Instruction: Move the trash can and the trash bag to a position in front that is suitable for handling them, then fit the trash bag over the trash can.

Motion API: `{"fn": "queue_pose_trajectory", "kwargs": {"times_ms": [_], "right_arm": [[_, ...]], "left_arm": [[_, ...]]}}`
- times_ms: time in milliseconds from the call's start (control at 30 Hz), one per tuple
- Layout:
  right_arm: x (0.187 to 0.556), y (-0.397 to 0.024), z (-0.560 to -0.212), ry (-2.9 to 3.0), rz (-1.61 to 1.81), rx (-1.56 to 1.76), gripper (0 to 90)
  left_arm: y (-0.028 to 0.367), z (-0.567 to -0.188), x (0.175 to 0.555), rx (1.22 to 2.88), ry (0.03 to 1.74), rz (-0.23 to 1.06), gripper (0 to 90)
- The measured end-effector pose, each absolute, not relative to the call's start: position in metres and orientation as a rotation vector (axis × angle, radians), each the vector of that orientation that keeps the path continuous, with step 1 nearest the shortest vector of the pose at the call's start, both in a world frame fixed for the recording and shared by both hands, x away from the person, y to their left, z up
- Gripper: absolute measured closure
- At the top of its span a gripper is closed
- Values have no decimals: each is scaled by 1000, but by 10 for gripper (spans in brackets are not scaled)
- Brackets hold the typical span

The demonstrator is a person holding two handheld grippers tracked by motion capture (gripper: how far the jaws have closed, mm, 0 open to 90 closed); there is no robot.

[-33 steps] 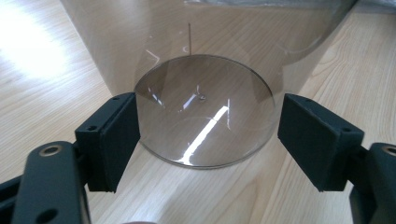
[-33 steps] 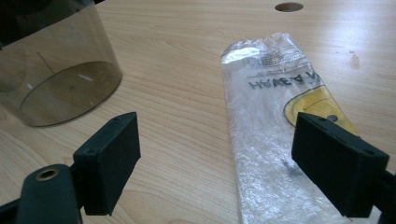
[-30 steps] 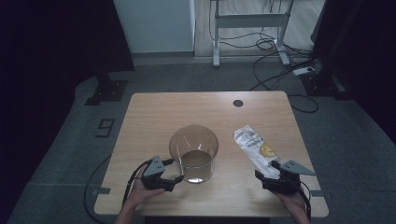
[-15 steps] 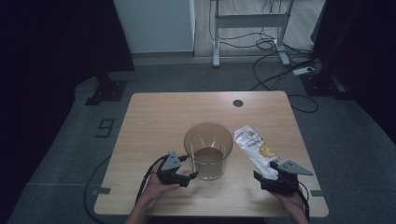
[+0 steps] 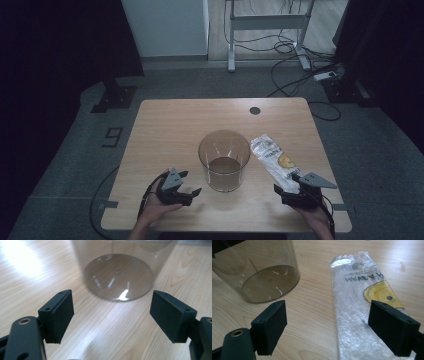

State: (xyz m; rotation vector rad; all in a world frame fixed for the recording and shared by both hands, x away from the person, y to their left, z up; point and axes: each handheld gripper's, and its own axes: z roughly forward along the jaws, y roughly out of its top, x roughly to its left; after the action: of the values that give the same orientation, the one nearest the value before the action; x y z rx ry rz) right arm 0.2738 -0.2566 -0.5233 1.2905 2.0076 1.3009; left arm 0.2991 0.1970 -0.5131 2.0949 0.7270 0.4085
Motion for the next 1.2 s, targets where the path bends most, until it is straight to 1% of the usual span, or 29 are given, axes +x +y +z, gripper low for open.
{"fn": "queue_pose_trajectory", "kwargs": {"times_ms": [167,367,567,733,800,933,967,1000,1033,1100,1167,1200], "right_arm": [[276,-260,-525,2021,1290,1323,146],[275,-264,-536,2042,1209,1366,147],[280,-265,-545,2069,1158,1418,147],[287,-264,-555,2080,1048,1456,155],[287,-264,-555,2070,1017,1454,176],[287,-265,-555,2042,933,1439,249],[287,-265,-555,2042,933,1439,249],[287,-266,-555,2026,933,1445,318],[287,-266,-555,2026,933,1445,318],[287,-269,-554,2012,932,1452,416],[287,-271,-553,1998,934,1453,534],[287,-274,-554,1983,941,1451,645]], "left_arm": [[210,-514,301,2089,771,417,191],[224,-511,308,2063,816,424,192],[231,-514,309,2069,833,425,192],[235,-516,311,2069,862,423,193],[235,-517,312,2072,871,419,193],[232,-519,312,2089,867,403,193],[232,-519,312,2089,867,403,193],[230,-520,311,2096,860,399,193],[230,-520,311,2096,860,399,193],[230,-520,312,2099,860,396,193],[231,-520,312,2097,862,395,193],[231,-520,312,2095,864,389,193]]}}
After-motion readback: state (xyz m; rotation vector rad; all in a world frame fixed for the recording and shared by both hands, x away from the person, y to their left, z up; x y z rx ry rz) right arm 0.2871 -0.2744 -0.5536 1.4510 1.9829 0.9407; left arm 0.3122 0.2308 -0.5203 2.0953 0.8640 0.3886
